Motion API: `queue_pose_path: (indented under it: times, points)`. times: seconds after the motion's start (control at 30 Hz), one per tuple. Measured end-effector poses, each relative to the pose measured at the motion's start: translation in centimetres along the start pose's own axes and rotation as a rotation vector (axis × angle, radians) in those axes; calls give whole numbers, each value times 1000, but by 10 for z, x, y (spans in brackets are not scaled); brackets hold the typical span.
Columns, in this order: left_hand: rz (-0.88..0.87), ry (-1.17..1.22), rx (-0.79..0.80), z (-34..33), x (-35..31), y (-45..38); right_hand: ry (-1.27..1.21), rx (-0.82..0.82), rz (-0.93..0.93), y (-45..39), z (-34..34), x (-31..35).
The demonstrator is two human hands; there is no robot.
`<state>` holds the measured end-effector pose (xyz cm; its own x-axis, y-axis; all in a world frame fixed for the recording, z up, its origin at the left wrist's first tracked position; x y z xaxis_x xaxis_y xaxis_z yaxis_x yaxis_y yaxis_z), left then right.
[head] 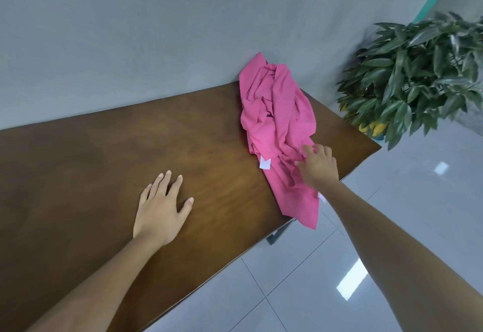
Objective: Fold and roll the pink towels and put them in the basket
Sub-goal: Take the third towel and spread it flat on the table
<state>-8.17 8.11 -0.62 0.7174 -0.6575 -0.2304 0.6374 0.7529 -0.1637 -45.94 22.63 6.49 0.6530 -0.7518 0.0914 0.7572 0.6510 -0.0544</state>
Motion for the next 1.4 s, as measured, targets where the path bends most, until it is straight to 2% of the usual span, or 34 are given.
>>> queue_pose_path:
  times: [0.17, 0.33, 0.47, 0.53, 0.7, 0.8, 0.97, 1.07, 1.13, 1.2, 1.4]
  points:
    - [6, 1, 1, -1, 0, -1, 9, -5, -1, -16, -3, -5]
    - [4, -12, -5, -2, 0, -2, -280, -209, 41, -14, 39, -2]
    - [-2, 18, 26, 0, -1, -2, -453, -272, 113, 7, 96, 28]
    - [-1, 117, 53, 3, 2, -3, -503, -308, 127, 25, 121, 46]
    - [24, 597, 223, 16, 25, -12, -673, -327, 172, 68, 178, 100]
    - [60, 739, 225, 38, 48, -10, -734, -360, 226, 93, 202, 142]
    - [62, 732, 135, 76, 92, -1, -858, -249, 339, 143, 197, 224]
    - [57, 724, 82, 101, 122, 4, -827, -15, 430, 171, 165, 266]
    - [74, 724, 53, 115, 145, 7, -673, 121, 516, 182, 138, 287]
    - [103, 714, 36, 125, 169, 9, -561, 118, 512, 182, 124, 293]
    - [124, 672, 60, 130, 199, 14, -476, 36, 387, 158, 111, 269]
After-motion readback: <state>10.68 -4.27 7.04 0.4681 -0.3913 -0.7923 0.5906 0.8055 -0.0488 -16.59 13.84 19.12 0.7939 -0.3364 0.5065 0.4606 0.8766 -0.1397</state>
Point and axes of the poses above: each hand's wrist, its own y-axis away from the middle knuckle, its own z-axis out of the back of the hand, x = y × z, the point moved 4 cm from there along -y, towards the middle knuckle, and after that the axes turned 5 degrees about -z, right-handed, at the moved point
